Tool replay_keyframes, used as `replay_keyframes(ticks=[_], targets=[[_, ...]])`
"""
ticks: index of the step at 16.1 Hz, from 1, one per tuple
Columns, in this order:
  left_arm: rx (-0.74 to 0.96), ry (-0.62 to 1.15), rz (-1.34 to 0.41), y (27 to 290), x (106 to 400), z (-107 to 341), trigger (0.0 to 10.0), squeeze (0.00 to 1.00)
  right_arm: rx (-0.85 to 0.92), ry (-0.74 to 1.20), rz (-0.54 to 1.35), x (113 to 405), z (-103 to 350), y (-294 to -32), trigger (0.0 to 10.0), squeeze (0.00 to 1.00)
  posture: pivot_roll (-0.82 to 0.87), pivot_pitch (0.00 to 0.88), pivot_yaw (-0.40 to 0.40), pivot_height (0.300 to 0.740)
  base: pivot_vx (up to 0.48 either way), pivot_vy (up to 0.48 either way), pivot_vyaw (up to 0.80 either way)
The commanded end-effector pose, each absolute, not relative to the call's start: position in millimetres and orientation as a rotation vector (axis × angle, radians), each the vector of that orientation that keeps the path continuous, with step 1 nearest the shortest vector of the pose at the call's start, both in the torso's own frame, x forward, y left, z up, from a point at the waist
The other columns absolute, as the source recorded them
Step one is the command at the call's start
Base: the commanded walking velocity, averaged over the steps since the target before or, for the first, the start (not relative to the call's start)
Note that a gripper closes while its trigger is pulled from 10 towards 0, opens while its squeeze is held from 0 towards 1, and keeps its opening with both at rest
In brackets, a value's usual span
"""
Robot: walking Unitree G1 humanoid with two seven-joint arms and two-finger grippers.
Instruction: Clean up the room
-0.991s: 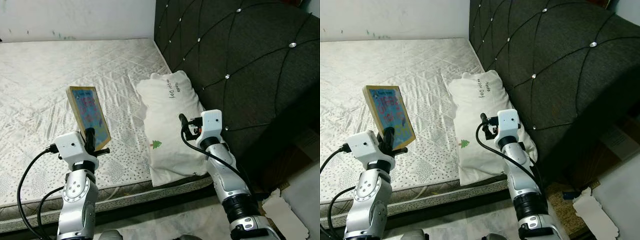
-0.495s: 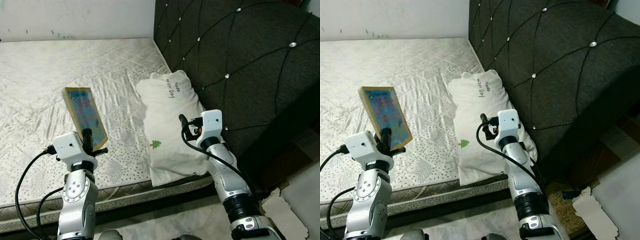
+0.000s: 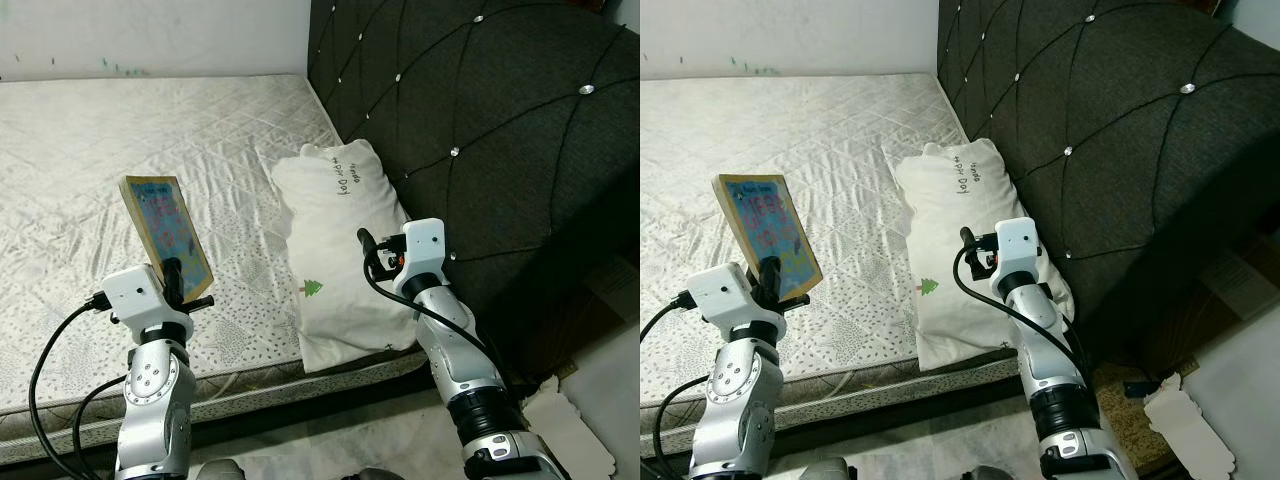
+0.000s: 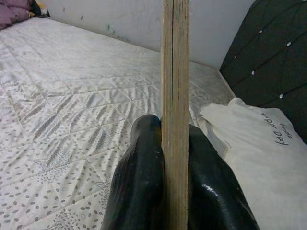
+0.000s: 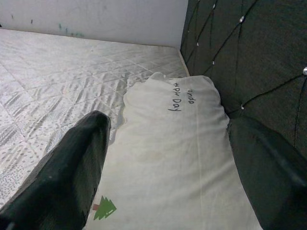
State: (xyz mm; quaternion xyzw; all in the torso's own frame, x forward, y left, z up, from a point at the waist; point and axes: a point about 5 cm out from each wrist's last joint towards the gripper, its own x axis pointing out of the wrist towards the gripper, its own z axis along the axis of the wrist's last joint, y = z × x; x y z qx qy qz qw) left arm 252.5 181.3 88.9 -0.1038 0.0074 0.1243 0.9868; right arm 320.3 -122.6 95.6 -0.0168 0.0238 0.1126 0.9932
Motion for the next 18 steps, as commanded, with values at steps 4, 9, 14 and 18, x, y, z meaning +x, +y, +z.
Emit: replay_keyframes(ticks=[4, 9, 14, 18], targets=[[-0.213, -0.033, 0.259, 181.3, 254.6, 99.8, 10.0, 0.00, -0.033, 0.036, 0.224, 321.9, 100.2, -125.8, 10.0, 0.00, 0.09, 0.020, -0.069, 0.655, 0.000, 0.000, 0.00], [-0.215, -0.036, 0.264, 181.5, 255.1, 100.1, 10.0, 0.00, -0.033, 0.037, 0.230, 322.6, 100.6, -125.3, 10.0, 0.00, 0.09, 0.019, -0.072, 0.600, 0.000, 0.000, 0.00], [-0.208, -0.032, 0.285, 186.5, 254.4, 99.6, 10.0, 0.00, -0.032, 0.033, 0.237, 323.5, 101.5, -123.5, 10.0, 0.00, 0.09, 0.018, -0.073, 0.600, 0.000, 0.000, 0.00], [-0.206, -0.040, 0.278, 189.9, 252.3, 100.0, 10.0, 0.00, -0.031, 0.032, 0.247, 324.4, 101.7, -121.3, 10.0, 0.00, 0.10, 0.013, -0.073, 0.600, 0.000, 0.000, 0.00]])
